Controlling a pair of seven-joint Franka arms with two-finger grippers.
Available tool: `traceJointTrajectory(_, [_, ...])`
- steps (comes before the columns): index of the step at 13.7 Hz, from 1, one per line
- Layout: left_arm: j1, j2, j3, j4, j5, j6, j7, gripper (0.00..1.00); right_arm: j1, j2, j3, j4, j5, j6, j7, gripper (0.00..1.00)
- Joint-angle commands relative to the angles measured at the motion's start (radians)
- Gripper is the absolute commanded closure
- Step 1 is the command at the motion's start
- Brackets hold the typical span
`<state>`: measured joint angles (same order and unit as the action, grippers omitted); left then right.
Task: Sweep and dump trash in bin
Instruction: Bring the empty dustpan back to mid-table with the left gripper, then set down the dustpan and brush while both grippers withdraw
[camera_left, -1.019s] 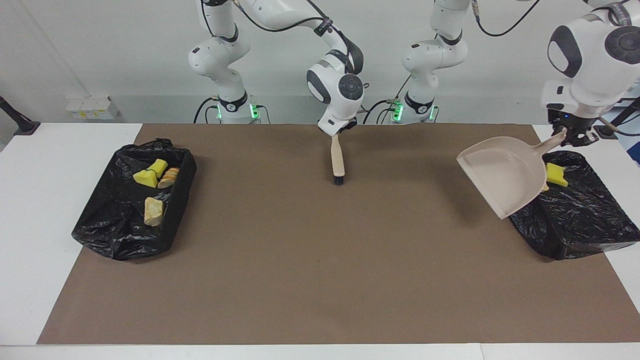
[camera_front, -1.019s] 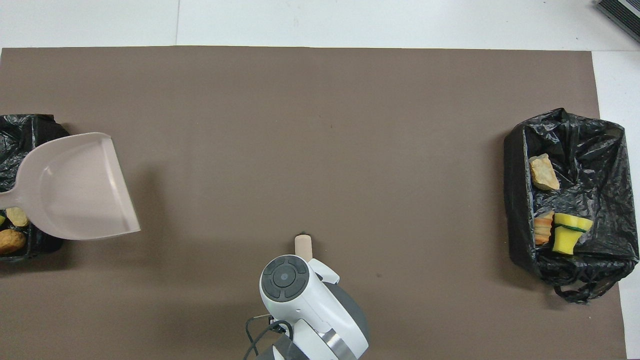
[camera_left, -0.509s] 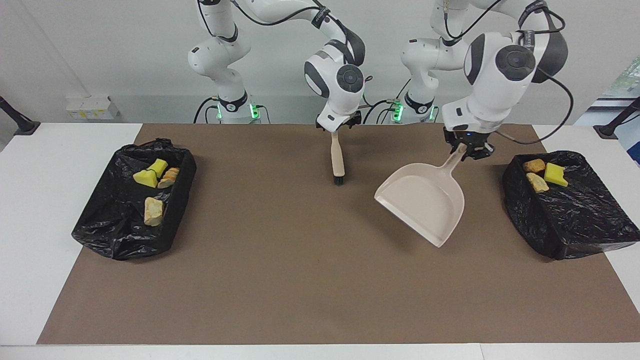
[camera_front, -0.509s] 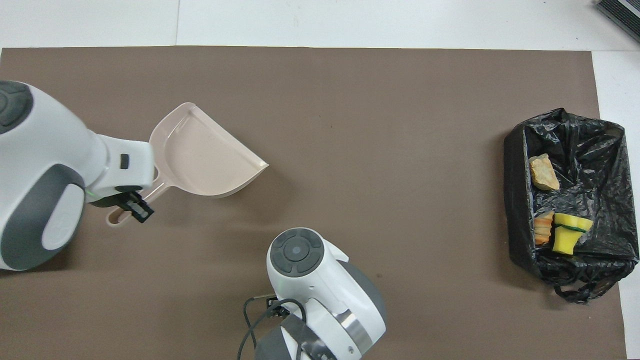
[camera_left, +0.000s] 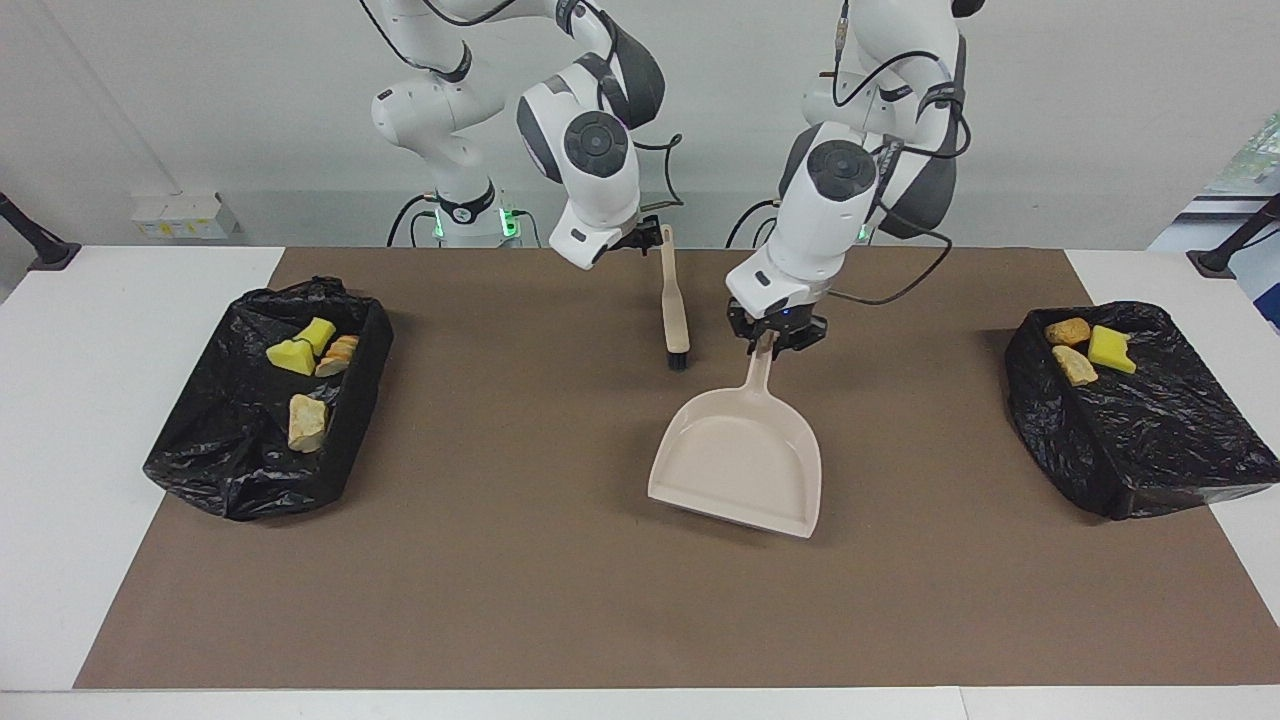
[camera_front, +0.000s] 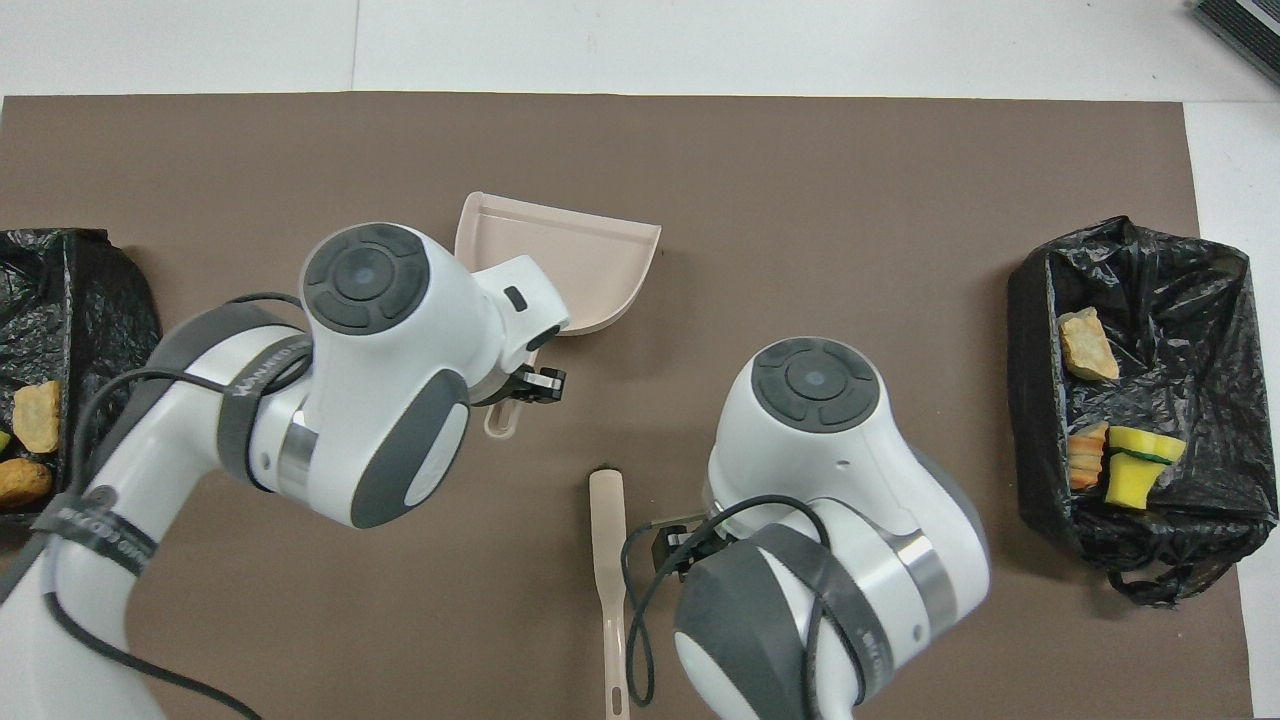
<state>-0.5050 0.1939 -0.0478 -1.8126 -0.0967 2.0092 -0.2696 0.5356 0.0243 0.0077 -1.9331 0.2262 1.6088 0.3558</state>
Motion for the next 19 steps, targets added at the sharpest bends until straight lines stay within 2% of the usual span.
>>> traceJointTrajectory(1, [-0.085,0.059,0.023,0.035,-0.035,0.074,-0.165,1.00,-0.071,-0.043,0.008,-0.007,-0.047,-0.027,-0.084,0.00])
traceJointTrajectory(4, [-0.153,0.073,0.022,0.024,-0.046,0.114,-0.344,1.00,-0.156,-0.073,0.006,-0.004,-0.096,-0.029,-0.214,0.00])
traceJointTrajectory(10, [-0.216,0.156,0.022,0.019,-0.046,0.172,-0.335,1.00,-0.357,-0.086,0.006,0.034,-0.165,-0.018,-0.403,0.00])
traceJointTrajectory(11, [-0.214,0.154,0.023,0.019,-0.046,0.161,-0.335,0.92,-0.380,-0.081,0.006,0.045,-0.201,-0.012,-0.440,0.00])
traceJointTrajectory(12, [-0.207,0.150,0.023,0.021,-0.046,0.161,-0.335,0.62,-0.397,-0.078,0.008,0.055,-0.250,-0.009,-0.471,0.00])
traceJointTrajectory(13, [-0.201,0.138,0.023,0.021,-0.046,0.160,-0.333,0.21,-0.417,-0.077,0.008,0.063,-0.283,0.005,-0.489,0.00])
traceJointTrajectory(14, [-0.196,0.119,0.025,0.021,-0.044,0.157,-0.333,0.00,-0.443,-0.075,0.008,0.071,-0.288,0.026,-0.489,0.00])
traceJointTrajectory(17, [-0.170,0.049,0.037,0.018,-0.044,-0.002,-0.321,0.00,-0.499,-0.070,0.006,0.100,-0.285,0.042,-0.482,0.00])
traceJointTrajectory(19, [-0.084,0.004,0.037,0.016,-0.034,-0.131,-0.306,0.00,-0.560,-0.058,0.008,0.141,-0.286,0.040,-0.486,0.00])
